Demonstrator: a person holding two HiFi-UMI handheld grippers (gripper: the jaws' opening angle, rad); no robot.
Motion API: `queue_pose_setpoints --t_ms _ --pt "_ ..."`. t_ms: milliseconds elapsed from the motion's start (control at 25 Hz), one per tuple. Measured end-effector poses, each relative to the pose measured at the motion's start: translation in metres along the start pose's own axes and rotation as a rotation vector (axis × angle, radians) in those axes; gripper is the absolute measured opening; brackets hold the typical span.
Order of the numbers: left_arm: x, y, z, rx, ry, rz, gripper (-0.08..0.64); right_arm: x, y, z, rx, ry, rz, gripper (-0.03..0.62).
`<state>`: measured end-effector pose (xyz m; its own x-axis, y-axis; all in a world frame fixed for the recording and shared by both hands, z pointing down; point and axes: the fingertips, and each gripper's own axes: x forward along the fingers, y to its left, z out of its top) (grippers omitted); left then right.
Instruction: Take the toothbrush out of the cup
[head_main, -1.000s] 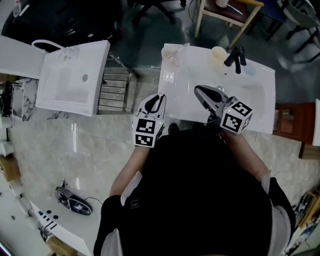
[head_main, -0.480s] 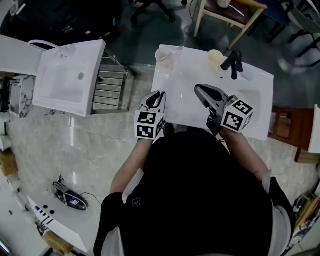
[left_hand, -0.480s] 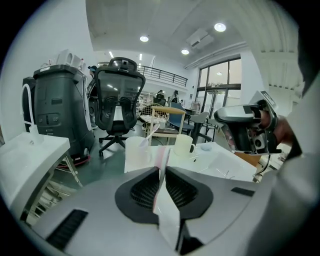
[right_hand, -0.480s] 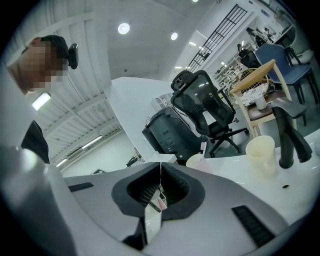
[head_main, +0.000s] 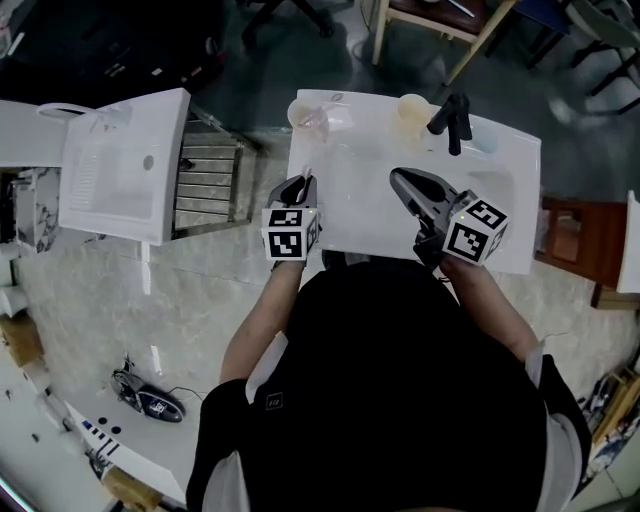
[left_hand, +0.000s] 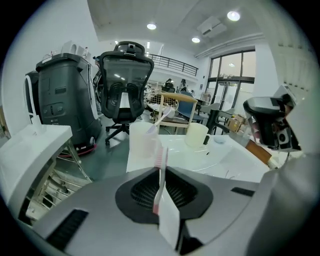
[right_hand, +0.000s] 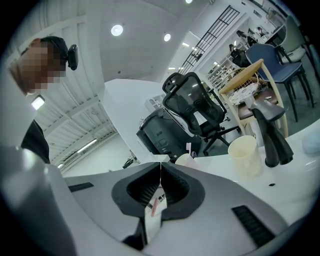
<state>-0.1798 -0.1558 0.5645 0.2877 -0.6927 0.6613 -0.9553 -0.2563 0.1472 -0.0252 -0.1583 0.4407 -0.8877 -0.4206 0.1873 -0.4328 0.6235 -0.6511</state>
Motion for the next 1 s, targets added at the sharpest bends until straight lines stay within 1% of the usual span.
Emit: queue_pose_setpoints --t_ms 280,440,520,680,800,880,1000 --pt "0.035 0.009 -0.015 0.036 0.077 0.030 0.048 -0.003 -0.010 -0.001 0.012 0.021 -0.026 0.029" --pt "0.051 0.010 -0.021 0.101 0.126 0.041 0.048 -0.001 -0.014 0.000 0.013 0.019 -0.020 0.029" --pt "0.058 0.012 -0.025 0.114 0.154 0.045 0.048 -0.002 -0.017 0.001 0.020 0.021 -0.026 0.029" --pt "0.071 0.020 -0.028 0.114 0.178 0.062 0.048 -0.001 -0.021 0.001 0.024 0.024 -0.041 0.029" --pt "0.078 0.024 -0.031 0.089 0.215 0.069 0.048 -0.002 -0.024 0.001 0.033 0.016 -0.045 0.029" --pt "0.084 0.025 -0.031 0.075 0.240 0.072 0.049 -0.001 -0.026 0.000 0.034 0.002 -0.030 0.029" --pt "0.091 0.029 -0.031 0.078 0.271 0.091 0.049 0.000 -0.025 0.001 0.036 -0.004 -0.018 0.029"
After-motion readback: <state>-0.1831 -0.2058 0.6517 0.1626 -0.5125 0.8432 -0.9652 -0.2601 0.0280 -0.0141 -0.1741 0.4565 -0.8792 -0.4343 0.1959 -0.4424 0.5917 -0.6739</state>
